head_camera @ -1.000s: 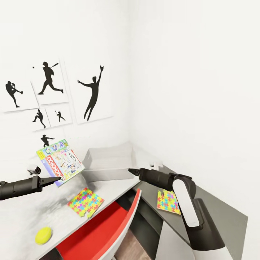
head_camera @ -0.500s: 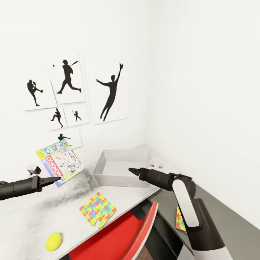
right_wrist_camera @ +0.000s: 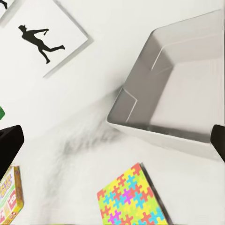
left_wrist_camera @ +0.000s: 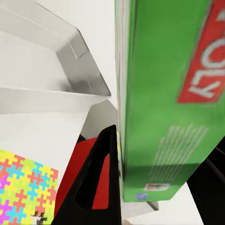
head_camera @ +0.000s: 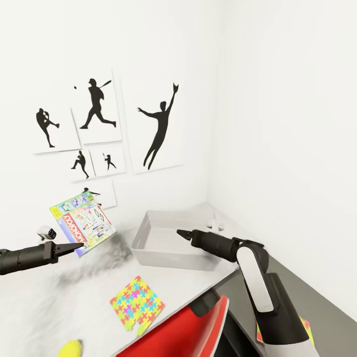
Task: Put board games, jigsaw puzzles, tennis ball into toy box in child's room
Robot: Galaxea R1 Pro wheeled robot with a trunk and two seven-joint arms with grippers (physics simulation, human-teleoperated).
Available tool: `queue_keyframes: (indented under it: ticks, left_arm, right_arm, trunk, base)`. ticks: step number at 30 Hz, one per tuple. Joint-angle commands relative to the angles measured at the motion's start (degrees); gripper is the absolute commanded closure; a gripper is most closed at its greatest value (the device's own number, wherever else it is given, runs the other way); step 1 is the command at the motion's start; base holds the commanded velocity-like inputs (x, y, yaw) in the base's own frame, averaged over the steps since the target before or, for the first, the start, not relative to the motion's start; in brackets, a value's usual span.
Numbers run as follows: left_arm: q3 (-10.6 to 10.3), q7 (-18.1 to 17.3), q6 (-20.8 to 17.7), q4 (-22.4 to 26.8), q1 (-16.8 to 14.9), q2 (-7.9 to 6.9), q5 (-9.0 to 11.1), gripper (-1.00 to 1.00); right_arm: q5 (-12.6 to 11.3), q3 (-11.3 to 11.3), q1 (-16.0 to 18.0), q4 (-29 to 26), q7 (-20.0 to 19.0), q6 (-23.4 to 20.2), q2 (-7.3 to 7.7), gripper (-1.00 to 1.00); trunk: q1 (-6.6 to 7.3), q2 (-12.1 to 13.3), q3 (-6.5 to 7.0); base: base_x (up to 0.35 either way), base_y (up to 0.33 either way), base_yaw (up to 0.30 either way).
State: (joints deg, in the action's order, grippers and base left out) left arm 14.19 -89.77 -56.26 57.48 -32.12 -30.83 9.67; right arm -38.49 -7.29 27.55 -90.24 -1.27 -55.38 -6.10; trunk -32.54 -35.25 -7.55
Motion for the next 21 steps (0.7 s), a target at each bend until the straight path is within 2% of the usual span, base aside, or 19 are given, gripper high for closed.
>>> queue_keyframes:
  ticks: [1, 21]
  left_arm:
    - [0.0, -0.2, -0.5, 0.0, 0.0, -0.02, 0.0, 1.00]
    - [0.0, -0.2, -0.5, 0.0, -0.1, -0.02, 0.0, 1.00]
  right_arm:
    - [0.2, 0.0, 0.1, 0.0, -0.1, 0.2, 0.00, -1.00]
    - [0.2, 0.0, 0.0, 0.1, -0.1, 1.0, -0.05, -1.00]
  trunk:
    - [-0.05, -0.1, -0.10]
    - [-0.05, -0.1, -0.10]
  base:
    - [0.216, -0.001, 0.001]
    - [0.105, 0.011, 0.000]
